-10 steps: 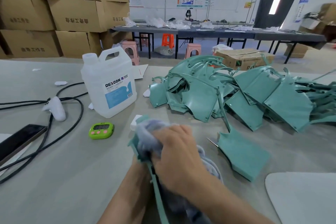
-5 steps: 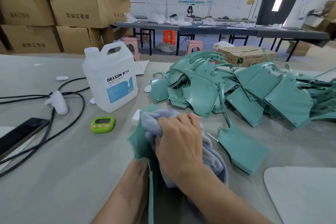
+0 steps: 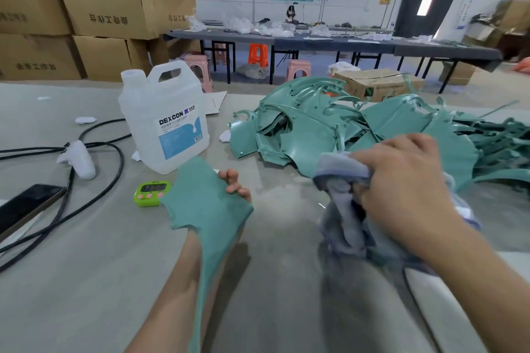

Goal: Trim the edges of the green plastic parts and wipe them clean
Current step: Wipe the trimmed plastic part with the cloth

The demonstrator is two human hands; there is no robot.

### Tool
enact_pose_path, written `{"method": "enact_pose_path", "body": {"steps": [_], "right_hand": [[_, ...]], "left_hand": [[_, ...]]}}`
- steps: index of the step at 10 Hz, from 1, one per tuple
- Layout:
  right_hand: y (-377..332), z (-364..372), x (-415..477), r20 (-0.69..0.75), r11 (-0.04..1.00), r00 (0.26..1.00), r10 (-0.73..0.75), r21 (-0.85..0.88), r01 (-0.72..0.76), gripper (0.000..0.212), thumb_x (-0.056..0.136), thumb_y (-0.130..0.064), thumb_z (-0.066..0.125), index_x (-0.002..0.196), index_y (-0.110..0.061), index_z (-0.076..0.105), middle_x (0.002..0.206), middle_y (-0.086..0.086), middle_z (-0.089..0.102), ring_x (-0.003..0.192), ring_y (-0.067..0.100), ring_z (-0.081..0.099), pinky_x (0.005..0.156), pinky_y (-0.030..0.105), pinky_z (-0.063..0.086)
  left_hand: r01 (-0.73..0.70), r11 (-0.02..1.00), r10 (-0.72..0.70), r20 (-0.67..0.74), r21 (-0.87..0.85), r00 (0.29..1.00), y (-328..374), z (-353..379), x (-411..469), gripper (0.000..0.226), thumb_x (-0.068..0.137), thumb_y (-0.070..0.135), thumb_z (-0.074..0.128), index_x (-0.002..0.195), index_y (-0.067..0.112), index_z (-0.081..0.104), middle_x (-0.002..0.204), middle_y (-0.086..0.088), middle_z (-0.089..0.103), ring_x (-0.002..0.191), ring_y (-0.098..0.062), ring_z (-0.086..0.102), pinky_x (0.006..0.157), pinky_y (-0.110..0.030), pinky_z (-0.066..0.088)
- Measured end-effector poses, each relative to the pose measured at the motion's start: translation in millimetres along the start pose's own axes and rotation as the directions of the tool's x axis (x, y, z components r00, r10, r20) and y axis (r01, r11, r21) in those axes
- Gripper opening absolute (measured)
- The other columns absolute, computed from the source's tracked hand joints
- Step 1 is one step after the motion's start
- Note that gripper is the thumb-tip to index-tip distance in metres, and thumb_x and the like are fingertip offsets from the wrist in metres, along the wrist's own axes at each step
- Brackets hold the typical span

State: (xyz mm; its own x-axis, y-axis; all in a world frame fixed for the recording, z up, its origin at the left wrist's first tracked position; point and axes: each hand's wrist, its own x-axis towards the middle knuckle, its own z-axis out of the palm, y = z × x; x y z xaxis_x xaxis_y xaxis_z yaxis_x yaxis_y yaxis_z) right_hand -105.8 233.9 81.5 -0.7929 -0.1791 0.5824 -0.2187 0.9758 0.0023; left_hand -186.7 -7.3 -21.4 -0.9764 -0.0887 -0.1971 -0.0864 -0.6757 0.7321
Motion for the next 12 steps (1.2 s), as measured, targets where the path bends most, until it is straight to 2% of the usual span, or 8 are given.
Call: {"method": "enact_pose_path", "body": {"steps": [1, 2, 3, 4, 5, 7, 10, 12], "right_hand": [[33.5, -1.7, 13.2, 0.101, 0.981, 0.984, 0.145, -0.143, -0.130, 0.031, 0.079, -0.038, 0.074, 0.109, -0.037, 0.072, 0.108, 0.001, 0.074, 0.107, 0.027, 0.059, 0.103, 0.038, 0.025], [22.3, 3.7, 3.9, 0.207, 0.948, 0.958, 0.201, 0.206, -0.243, 0.066, 0.081, -0.061, 0.069, 0.142, -0.041, 0.053, 0.145, -0.014, 0.054, 0.135, 0.012, 0.047, 0.116, 0.038, 0.030], [-6.7, 10.5, -9.1, 0.405, 0.613, 0.908, 0.103, 0.693, -0.379, 0.033, 0.083, -0.067, 0.062, 0.109, -0.050, 0.072, 0.115, -0.029, 0.070, 0.110, -0.008, 0.063, 0.098, 0.025, 0.046], [-30.4, 22.4, -16.4, 0.689, 0.609, 0.707, -0.160, 0.632, -0.478, 0.041, 0.079, -0.057, 0.072, 0.117, -0.043, 0.070, 0.108, -0.030, 0.072, 0.099, -0.009, 0.068, 0.100, 0.028, 0.052], [-51.4, 44.5, -25.8, 0.711, 0.821, 0.696, -0.101, 0.455, -0.345, 0.043, 0.081, -0.052, 0.070, 0.121, -0.037, 0.065, 0.093, -0.025, 0.074, 0.085, -0.005, 0.067, 0.087, 0.026, 0.055], [-83.4, 67.0, -44.6, 0.560, 0.830, 0.828, 0.026, 0.449, -0.330, 0.019, 0.087, -0.046, 0.052, 0.084, -0.030, 0.063, 0.074, -0.005, 0.067, 0.076, 0.020, 0.060, 0.070, 0.037, 0.050], [-85.7, 87.4, -59.0, 0.287, 0.816, 0.951, 0.118, 0.518, -0.258, 0.033, 0.088, -0.061, 0.032, 0.074, -0.033, 0.043, 0.062, 0.001, 0.053, 0.068, 0.024, 0.052, 0.061, 0.038, 0.029], [-58.5, 90.5, -62.7, 0.257, 0.875, 0.959, 0.121, 0.429, -0.226, 0.045, 0.079, -0.077, 0.042, 0.066, -0.034, 0.044, 0.049, -0.002, 0.043, 0.050, 0.015, 0.040, 0.050, 0.030, 0.029]], "left_hand": [[-0.009, 1.000, 0.010, -0.023, 0.026, 1.000, 7.9, 3.0, -6.4, 0.043, 0.107, 0.019, 0.011, 0.074, 0.011, 0.038, 0.048, 0.004, 0.050, 0.035, -0.006, 0.042, 0.043, -0.017, 0.038], [-0.068, 0.998, 0.069, -0.115, 0.006, 0.991, 6.6, 5.3, -14.0, 0.038, 0.105, 0.016, 0.026, 0.075, 0.011, 0.048, 0.062, -0.002, 0.055, 0.038, -0.008, 0.044, 0.043, -0.018, 0.038], [-0.152, 0.975, 0.191, -0.262, 0.164, 0.946, -7.6, 1.3, -18.7, 0.030, 0.096, 0.019, 0.049, 0.071, 0.014, 0.066, 0.068, -0.006, 0.060, 0.047, -0.016, 0.049, 0.047, -0.022, 0.042], [-0.297, 0.867, 0.424, -0.282, 0.400, 0.860, -15.2, -4.2, -17.8, 0.033, 0.092, 0.035, 0.052, 0.069, 0.011, 0.048, 0.072, -0.004, 0.043, 0.067, -0.019, 0.037, 0.063, -0.037, 0.035], [-0.384, 0.695, 0.632, -0.262, 0.608, 0.729, -16.3, -5.1, -19.3, 0.042, 0.093, 0.037, 0.049, 0.061, 0.018, 0.030, 0.061, 0.009, 0.030, 0.062, -0.015, 0.028, 0.058, -0.036, 0.028], [-0.304, 0.586, 0.713, -0.300, 0.751, 0.633, -15.9, 0.2, -26.1, 0.047, 0.097, 0.029, 0.049, 0.051, 0.028, 0.039, 0.047, 0.009, 0.034, 0.051, -0.011, 0.032, 0.053, -0.037, 0.026], [-0.295, 0.408, 0.564, 0.016, 0.864, 0.826, -28.1, 10.1, -34.9, 0.053, 0.074, 0.071, 0.049, 0.122, 0.050, 0.042, 0.095, 0.028, 0.061, 0.088, -0.005, 0.059, 0.077, -0.034, 0.042], [-0.396, 0.363, 0.623, 0.096, 0.843, 0.776, -23.9, -14.1, -14.7, 0.023, 0.093, 0.036, 0.050, 0.087, 0.020, 0.066, 0.075, 0.007, 0.067, 0.078, -0.019, 0.059, 0.070, -0.020, 0.044]]}}
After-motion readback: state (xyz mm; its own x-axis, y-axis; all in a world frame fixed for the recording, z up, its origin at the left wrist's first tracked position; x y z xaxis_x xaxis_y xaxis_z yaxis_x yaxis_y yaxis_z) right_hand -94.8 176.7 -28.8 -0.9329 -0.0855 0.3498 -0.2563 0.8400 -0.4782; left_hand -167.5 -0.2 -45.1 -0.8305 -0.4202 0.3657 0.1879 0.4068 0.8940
